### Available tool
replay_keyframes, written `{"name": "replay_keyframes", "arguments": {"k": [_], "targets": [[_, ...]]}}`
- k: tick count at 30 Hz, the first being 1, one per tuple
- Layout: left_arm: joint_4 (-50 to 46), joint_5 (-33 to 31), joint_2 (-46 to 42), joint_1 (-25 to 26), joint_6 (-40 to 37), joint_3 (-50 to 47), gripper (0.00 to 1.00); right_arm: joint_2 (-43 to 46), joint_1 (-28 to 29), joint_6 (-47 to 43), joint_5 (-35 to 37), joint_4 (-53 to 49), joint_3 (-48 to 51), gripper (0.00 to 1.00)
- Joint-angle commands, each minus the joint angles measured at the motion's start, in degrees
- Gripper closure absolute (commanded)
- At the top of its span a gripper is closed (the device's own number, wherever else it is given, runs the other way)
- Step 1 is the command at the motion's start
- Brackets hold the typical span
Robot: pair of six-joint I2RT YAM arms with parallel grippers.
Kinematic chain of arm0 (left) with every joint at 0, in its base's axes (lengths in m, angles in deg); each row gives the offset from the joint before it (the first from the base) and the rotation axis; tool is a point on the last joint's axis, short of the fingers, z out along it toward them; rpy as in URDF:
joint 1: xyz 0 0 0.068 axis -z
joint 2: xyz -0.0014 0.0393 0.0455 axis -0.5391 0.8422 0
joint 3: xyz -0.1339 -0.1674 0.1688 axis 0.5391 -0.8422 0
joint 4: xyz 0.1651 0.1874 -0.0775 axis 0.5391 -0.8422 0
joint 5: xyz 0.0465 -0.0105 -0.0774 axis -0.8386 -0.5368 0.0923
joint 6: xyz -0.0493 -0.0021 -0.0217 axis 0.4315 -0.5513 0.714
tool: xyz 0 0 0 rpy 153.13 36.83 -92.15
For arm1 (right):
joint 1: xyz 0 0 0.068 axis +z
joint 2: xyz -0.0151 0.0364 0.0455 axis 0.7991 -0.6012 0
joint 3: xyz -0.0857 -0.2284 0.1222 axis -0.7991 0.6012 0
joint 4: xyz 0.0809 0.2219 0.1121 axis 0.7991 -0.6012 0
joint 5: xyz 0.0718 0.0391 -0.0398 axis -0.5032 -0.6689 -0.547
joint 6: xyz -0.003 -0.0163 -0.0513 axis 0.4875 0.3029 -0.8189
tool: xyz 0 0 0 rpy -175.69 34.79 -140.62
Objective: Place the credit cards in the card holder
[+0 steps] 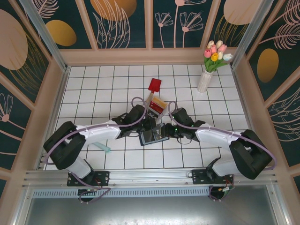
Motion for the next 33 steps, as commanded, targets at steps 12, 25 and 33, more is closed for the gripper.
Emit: {"name": "replay_keyframes", "arguments": {"k": [12,25,33], "targets": [[-2.3,0.8,9.0,0.4,0.1,0.8,0.87,-7.4,-0.4,1.2,-1.3,2.8,0.7,0.67],[-4.8,-2.2,7.4,0.5,-0.7,-0.6,0.88,-2.2,-1.3,2.8,-3.4,5.2,1.2,0.89],[-6.5,-7.4,-2.1,0.5,-0.5,-1.2,0.74,8.0,-5.7,2.0,-5.7,0.6,2.7,0.98]]}}
